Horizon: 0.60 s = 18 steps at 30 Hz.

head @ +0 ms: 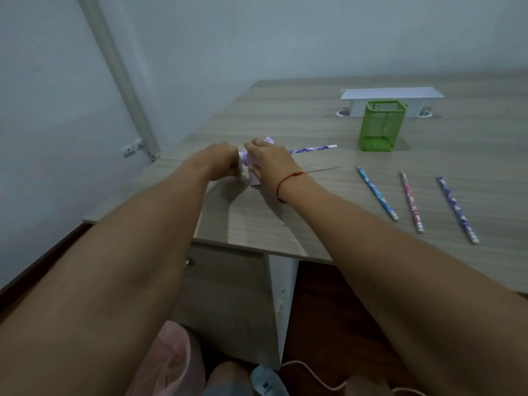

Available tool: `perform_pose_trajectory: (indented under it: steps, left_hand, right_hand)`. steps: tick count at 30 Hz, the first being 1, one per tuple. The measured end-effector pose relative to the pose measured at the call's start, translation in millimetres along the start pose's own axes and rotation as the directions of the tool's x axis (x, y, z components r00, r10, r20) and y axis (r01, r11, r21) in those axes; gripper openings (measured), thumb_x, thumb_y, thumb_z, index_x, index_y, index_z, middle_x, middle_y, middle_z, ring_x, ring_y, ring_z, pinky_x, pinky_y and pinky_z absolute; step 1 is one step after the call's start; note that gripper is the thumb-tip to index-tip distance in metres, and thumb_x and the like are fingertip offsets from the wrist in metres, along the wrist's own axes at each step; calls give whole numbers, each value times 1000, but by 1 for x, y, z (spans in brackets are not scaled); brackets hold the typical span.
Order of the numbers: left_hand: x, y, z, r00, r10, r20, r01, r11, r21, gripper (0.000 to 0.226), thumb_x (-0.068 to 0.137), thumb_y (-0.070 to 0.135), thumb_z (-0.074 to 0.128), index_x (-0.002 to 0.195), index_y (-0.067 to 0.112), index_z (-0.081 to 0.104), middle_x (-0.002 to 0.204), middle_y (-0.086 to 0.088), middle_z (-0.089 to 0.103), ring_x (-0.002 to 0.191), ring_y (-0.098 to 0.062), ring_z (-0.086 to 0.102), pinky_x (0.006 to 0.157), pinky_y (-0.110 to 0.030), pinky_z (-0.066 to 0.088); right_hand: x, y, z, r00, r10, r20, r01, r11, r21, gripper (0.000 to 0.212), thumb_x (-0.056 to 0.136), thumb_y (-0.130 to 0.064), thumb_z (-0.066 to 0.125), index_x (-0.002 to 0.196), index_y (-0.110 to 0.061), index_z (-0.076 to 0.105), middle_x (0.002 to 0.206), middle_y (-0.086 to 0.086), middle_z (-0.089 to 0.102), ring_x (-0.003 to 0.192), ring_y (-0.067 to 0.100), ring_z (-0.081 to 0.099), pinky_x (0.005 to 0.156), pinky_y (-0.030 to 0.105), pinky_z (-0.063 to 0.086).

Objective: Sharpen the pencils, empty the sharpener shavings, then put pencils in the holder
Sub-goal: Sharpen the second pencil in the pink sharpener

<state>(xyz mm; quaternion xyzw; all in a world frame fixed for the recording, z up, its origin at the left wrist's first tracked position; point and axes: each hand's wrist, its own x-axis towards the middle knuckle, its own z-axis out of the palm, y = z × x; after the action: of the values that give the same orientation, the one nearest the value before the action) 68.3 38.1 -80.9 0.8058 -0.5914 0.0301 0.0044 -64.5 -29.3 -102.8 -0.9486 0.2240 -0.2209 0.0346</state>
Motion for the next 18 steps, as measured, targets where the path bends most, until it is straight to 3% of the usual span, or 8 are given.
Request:
perform_pose_trajectory:
  steps: [4, 15, 18]
  left_hand:
    - [12, -14, -15, 993, -10, -113, 4, 999, -50, 26, 86, 22, 65, 83, -3, 72, 84, -29, 69, 75, -36, 63, 68, -35, 45]
    - [-26, -1, -39, 959, -30, -281, 30, 1000, -4, 34, 95, 25, 50, 88, -3, 67, 94, -27, 65, 89, -43, 60, 71, -37, 42]
    - [-48, 13, -31, 960, -40, -277, 40, 999, -5, 36, 95, 26, 49, 86, -4, 67, 93, -28, 65, 88, -43, 60, 68, -38, 40]
  right_hand:
    - [1, -1, 2, 1000, 1, -6, -1, 1000, -5, 38, 87, -11, 56, 125, -12, 52, 133, 5, 51, 116, 29, 54, 96, 41, 45]
    - [5, -8, 3, 999, 42, -6, -42, 996, -81, 30, 96, -13, 47, 125, -10, 52, 135, 8, 50, 130, 30, 46, 98, 43, 44]
    - [5, -9, 1, 999, 43, 22, -42, 996, -73, 31, 92, -13, 54, 123, -10, 53, 134, 9, 50, 132, 31, 44, 99, 45, 44]
